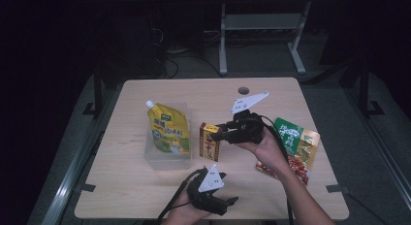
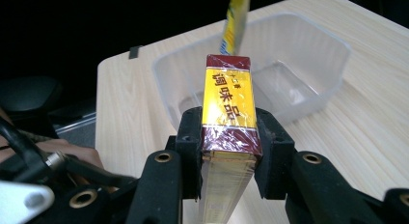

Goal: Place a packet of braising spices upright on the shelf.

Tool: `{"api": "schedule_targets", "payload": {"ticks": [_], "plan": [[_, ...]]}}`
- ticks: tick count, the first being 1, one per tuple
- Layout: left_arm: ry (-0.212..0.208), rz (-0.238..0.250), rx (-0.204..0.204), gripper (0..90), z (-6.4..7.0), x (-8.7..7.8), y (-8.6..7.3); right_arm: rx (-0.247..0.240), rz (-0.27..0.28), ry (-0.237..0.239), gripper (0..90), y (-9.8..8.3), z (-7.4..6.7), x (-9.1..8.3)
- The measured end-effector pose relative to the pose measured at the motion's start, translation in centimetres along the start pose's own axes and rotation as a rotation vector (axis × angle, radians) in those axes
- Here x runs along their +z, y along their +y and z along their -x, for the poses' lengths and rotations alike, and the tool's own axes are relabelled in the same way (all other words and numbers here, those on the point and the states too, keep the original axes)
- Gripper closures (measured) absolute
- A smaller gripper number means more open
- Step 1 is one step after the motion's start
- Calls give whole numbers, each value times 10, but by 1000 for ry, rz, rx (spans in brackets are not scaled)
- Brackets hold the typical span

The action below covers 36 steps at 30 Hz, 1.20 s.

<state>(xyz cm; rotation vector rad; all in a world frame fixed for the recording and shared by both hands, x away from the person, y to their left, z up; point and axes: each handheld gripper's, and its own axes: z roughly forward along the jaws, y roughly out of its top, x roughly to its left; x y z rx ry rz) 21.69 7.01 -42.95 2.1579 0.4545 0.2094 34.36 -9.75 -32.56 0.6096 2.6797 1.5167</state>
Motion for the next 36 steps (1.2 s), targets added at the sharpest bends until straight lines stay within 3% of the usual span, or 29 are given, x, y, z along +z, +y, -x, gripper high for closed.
{"api": "schedule_targets", "payload": {"ticks": [14,26,36], "plan": [[-14,4,7,224,1,0,-2,-96,-9,77,672,27,-9,25],[-25,4,15,222,1,0,-4,-131,-13,114,672,46,-12,45],[-27,10,-3,224,2,1,-6,-131,-19,136,672,56,-12,61]]}}
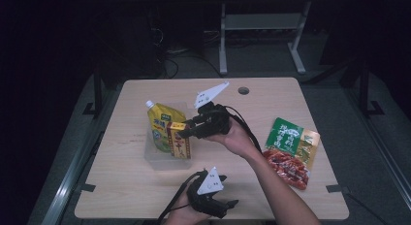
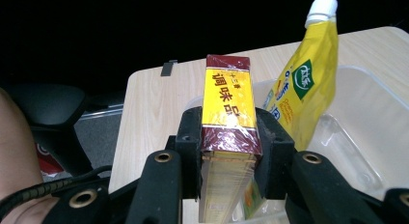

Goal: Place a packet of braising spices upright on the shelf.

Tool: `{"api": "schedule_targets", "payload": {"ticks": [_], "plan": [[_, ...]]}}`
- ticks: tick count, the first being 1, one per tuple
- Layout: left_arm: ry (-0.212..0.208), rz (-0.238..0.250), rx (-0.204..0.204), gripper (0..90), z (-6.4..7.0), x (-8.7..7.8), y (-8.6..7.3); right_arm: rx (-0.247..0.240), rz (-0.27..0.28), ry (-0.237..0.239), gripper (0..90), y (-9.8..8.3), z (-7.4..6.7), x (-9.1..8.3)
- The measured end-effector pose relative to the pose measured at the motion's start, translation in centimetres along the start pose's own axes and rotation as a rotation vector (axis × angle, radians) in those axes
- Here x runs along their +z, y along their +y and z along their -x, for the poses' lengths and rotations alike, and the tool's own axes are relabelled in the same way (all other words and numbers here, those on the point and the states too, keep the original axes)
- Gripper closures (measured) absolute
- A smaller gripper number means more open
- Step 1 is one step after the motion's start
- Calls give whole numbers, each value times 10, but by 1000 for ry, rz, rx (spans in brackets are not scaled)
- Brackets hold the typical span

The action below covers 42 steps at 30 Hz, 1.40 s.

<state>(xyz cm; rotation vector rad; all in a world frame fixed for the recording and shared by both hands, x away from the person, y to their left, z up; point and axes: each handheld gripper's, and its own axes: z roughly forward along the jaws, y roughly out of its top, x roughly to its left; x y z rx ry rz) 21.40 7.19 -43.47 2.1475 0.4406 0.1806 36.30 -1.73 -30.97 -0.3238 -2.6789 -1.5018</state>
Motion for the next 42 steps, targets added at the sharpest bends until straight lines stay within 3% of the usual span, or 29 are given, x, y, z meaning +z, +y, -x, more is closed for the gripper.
{"api": "schedule_targets", "payload": {"ticks": [5,10,32,42], "plan": [[-5,0,-3,224,0,-1,0,0,-7,6,672,3,3,8],[-3,-11,24,224,-2,-2,0,-5,-21,9,672,6,5,17],[-16,13,0,224,-1,-3,0,-3,-69,0,670,-2,4,48],[-21,6,1,224,0,-2,0,0,-60,-16,668,-10,3,52]]}}
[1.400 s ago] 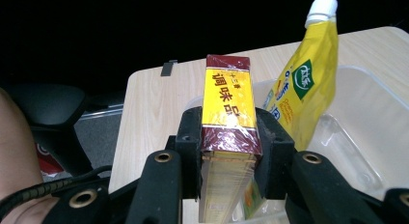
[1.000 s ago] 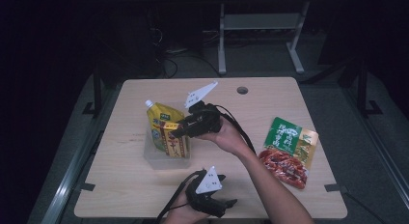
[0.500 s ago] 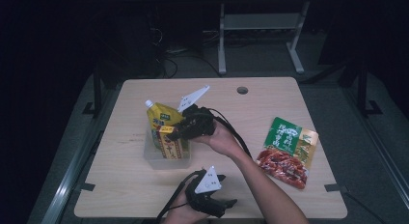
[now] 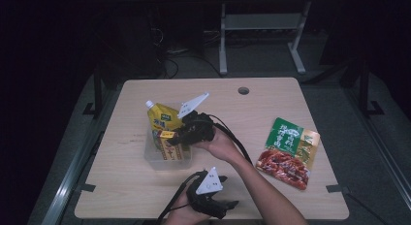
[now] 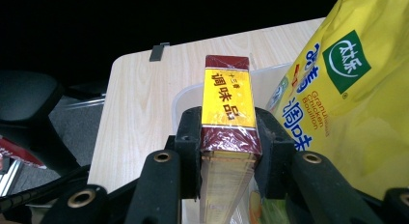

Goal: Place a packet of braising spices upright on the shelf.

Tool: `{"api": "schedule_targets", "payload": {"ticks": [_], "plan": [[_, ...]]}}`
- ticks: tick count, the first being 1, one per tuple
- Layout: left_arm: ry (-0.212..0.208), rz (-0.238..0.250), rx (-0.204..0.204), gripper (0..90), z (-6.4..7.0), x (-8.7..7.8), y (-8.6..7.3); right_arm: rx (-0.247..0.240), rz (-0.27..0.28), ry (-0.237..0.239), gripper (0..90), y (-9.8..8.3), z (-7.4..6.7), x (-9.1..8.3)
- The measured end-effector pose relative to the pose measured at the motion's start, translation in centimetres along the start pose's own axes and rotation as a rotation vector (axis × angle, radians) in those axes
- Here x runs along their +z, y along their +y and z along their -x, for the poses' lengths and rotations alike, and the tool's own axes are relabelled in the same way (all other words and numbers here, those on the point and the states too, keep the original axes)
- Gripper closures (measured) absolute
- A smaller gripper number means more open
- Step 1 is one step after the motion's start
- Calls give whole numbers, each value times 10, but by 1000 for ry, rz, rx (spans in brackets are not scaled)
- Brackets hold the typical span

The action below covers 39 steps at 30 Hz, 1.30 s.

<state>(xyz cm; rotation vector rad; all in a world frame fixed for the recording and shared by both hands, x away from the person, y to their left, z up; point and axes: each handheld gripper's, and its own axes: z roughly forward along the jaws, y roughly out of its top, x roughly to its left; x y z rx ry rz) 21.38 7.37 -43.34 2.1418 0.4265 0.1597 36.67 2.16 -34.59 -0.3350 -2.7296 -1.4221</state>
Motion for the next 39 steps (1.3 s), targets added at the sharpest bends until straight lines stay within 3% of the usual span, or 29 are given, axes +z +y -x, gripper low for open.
{"api": "schedule_targets", "payload": {"ticks": [11,28,39], "plan": [[0,5,-1,225,0,0,0,-10,-6,-17,657,-5,-7,8],[-2,6,5,226,1,0,0,-4,-101,-11,624,-16,-9,25],[-6,6,-4,226,2,2,0,-1,-70,-30,580,-17,-10,14]]}}
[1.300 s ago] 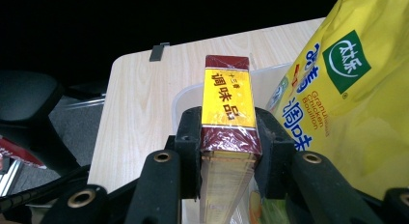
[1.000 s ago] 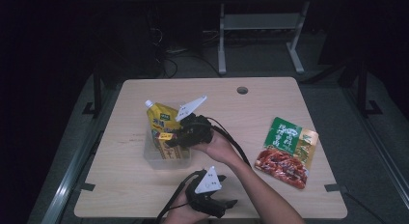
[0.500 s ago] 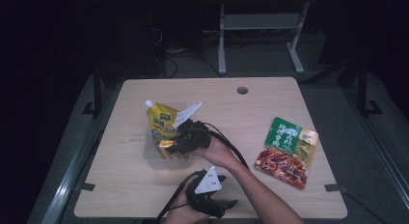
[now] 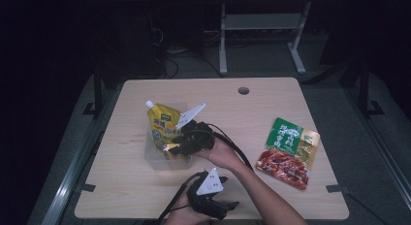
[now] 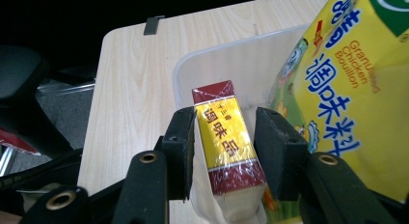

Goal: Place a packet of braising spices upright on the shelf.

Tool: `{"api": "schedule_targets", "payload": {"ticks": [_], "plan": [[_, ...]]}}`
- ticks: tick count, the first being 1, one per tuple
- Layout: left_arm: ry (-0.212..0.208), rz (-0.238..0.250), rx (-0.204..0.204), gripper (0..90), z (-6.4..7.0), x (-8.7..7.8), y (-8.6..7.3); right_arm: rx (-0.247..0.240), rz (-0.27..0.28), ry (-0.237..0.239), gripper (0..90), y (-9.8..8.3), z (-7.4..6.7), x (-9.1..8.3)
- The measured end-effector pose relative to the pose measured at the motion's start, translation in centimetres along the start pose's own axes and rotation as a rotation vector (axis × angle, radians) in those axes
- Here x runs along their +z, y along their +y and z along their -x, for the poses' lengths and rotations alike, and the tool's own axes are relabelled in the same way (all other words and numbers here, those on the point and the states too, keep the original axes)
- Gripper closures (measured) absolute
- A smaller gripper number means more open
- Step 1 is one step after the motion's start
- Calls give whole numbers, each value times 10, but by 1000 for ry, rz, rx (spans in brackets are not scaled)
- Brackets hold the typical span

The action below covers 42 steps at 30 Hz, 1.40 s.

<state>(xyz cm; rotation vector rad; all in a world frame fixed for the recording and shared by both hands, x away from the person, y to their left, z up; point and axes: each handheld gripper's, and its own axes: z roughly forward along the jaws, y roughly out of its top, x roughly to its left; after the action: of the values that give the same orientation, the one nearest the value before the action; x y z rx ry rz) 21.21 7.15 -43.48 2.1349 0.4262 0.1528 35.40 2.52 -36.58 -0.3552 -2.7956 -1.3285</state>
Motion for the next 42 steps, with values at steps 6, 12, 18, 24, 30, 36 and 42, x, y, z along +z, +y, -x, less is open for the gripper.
{"api": "schedule_targets", "payload": {"ticks": [6,12,18,24,30,36,42], "plan": [[-1,-6,5,226,0,1,0,11,5,-1,563,-2,1,-7],[-2,-6,1,227,-1,0,1,29,21,-3,558,-6,1,-18],[-7,-3,0,227,-3,-1,2,46,34,2,544,-13,3,-29],[-2,-4,-12,230,-2,0,2,76,49,9,520,-22,5,-40],[-2,-4,-19,230,-2,1,3,98,64,13,508,-29,7,-49],[0,-3,-22,231,-3,0,3,108,83,3,496,-35,9,-58],[4,-18,-11,230,-5,0,3,135,95,-10,486,-43,10,-68]]}}
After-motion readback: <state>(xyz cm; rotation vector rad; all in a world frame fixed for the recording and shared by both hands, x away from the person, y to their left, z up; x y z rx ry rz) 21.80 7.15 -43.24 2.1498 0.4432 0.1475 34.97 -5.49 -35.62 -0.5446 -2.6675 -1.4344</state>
